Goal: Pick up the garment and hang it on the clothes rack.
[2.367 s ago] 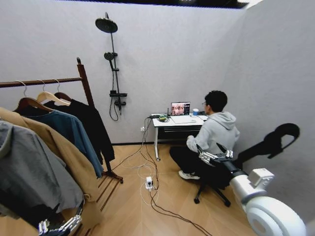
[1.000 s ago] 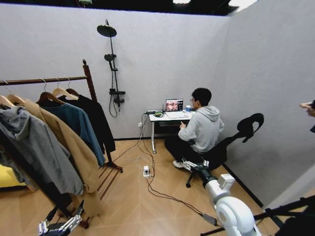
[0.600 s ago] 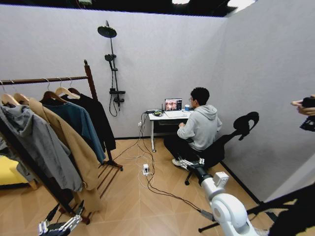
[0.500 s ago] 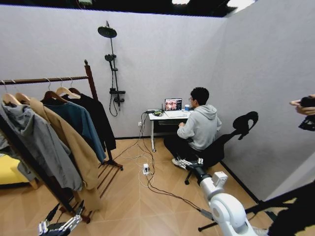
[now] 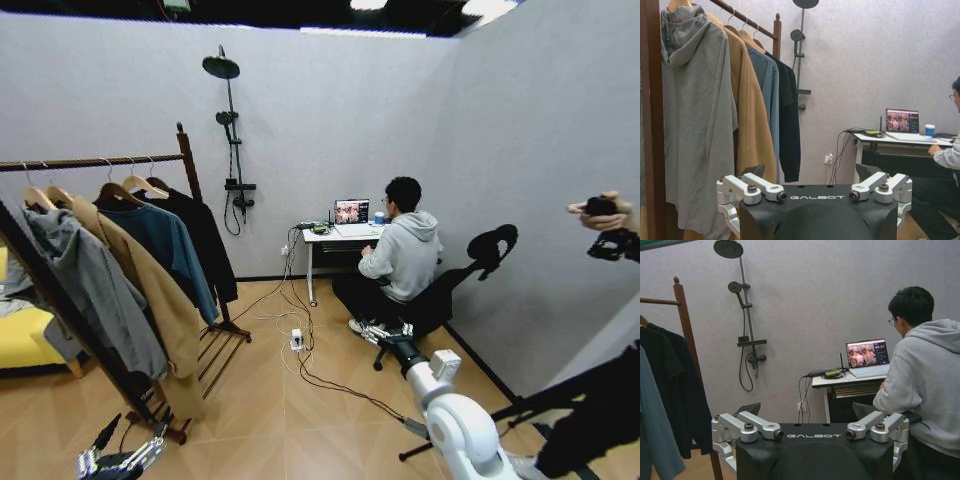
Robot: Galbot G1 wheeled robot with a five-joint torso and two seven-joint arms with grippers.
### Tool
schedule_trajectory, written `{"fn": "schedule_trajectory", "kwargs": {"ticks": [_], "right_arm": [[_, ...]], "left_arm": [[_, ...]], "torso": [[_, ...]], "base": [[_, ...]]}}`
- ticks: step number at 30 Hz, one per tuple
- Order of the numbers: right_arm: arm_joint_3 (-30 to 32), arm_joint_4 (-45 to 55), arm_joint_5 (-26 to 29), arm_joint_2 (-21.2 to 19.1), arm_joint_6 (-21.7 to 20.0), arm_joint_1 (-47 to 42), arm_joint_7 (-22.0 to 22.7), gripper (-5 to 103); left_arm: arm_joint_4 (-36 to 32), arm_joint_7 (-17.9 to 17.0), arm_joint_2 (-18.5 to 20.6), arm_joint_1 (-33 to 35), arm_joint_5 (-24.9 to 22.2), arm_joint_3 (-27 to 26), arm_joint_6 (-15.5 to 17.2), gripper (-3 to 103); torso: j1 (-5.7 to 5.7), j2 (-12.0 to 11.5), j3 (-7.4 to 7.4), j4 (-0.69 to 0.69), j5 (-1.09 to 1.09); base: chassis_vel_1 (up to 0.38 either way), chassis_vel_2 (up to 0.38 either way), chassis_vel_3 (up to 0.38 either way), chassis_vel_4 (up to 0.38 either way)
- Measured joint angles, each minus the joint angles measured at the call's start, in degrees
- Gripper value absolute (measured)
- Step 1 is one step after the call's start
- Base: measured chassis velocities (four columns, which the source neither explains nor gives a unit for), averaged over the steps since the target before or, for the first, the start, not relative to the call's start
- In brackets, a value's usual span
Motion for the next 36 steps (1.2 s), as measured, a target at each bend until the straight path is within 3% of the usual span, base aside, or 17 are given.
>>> {"fn": "schedule_trajectory", "kwargs": {"ticks": [36], "right_arm": [[-0.5, 4.5, -3.9, -0.1, -2.0, -3.6, 1.9, 100]], "left_arm": [[0.0, 0.0, 0.0, 0.0, 0.0, 0.0, 0.0, 100]], "torso": [[-0.01, 0.0, 0.0, 0.01, -0.01]], "base": [[0.095, -0.096, -0.097, 0.098]]}}
